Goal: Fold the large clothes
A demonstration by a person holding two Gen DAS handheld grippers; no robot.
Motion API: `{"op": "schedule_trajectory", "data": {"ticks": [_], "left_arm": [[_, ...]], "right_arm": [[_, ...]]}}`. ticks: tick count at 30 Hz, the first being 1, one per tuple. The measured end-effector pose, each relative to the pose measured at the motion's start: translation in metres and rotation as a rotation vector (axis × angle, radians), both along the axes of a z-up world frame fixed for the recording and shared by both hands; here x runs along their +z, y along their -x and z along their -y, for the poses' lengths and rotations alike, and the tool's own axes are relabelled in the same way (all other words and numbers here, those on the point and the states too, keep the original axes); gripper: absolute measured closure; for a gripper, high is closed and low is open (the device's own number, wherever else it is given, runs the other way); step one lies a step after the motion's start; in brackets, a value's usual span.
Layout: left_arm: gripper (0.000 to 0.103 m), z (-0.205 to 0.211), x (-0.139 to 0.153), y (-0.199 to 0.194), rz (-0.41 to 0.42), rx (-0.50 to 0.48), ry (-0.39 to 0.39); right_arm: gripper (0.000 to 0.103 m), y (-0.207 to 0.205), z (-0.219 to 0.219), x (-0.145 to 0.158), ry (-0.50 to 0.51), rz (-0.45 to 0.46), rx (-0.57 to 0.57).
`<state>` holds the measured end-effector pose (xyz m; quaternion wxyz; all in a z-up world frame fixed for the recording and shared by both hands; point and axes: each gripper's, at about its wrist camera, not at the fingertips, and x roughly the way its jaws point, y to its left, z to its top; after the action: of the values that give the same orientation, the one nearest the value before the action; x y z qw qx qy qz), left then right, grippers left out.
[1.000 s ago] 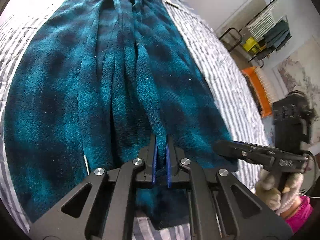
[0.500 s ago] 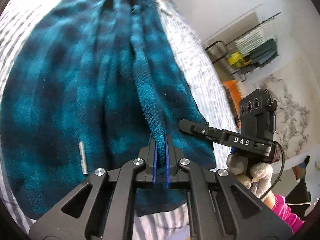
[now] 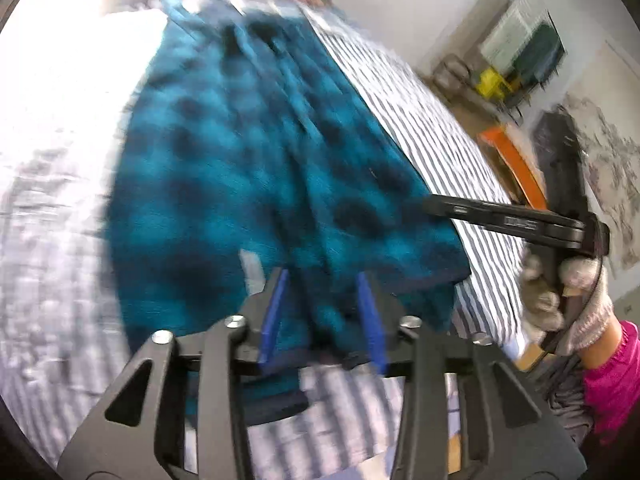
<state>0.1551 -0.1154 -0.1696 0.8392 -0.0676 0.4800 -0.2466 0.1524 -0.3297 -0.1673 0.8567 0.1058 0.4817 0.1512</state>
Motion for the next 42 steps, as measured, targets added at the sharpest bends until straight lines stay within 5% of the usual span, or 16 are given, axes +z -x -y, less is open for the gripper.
{"op": "schedule_trajectory", "data": {"ticks": [8, 10, 13, 17, 18, 20, 23, 27, 30, 32, 38, 42], "left_arm": [[0.064, -0.014, -0.021, -0.013, -0.019, 0.088, -0.025], [0.063, -0.010, -0.030, -0.019, -0.042, 0.073, -0.004], [0.049, -0.003, -0.038, -0.016, -0.028, 0.053, -0.029], [0.049, 0.002, -0.050, -0.019, -0.022, 0.056, -0.059], [0.051, 0.003, -0.054, -0.020, -0.024, 0.052, -0.058], [0.084, 0.006, -0.061, -0.022, -0.009, 0.048, -0.086], [0.097, 0.000, -0.065, -0.025, -0.018, 0.051, -0.047], [0.099, -0.008, -0.063, -0.028, -0.042, 0.052, 0.017], [0.100, -0.009, -0.060, -0.029, -0.049, 0.044, 0.054], [0.101, -0.010, -0.056, -0.029, -0.052, 0.038, 0.072], [0.101, -0.010, -0.047, -0.026, -0.052, 0.006, 0.123], [0.101, 0.001, -0.072, -0.036, -0.092, -0.018, 0.063]], "right_arm": [[0.061, -0.036, -0.056, 0.059, -0.193, 0.077, 0.180], [0.061, -0.065, -0.076, 0.059, -0.199, 0.057, 0.217], [0.057, -0.101, -0.086, 0.053, -0.227, 0.020, 0.222], [0.057, -0.160, -0.104, 0.036, -0.270, -0.033, 0.211], [0.057, -0.172, -0.107, 0.032, -0.267, -0.041, 0.203], [0.057, -0.194, -0.114, 0.025, -0.254, -0.055, 0.185], [0.057, -0.224, -0.121, 0.012, -0.233, -0.074, 0.161], [0.057, -0.253, -0.130, -0.001, -0.221, -0.072, 0.142], [0.071, -0.264, -0.138, -0.006, -0.242, -0.058, 0.149], [0.100, -0.269, -0.143, -0.008, -0.230, -0.054, 0.152], [0.101, -0.260, -0.141, 0.015, -0.132, 0.039, 0.158], [0.101, -0.262, -0.132, 0.008, -0.102, 0.026, 0.131]]}}
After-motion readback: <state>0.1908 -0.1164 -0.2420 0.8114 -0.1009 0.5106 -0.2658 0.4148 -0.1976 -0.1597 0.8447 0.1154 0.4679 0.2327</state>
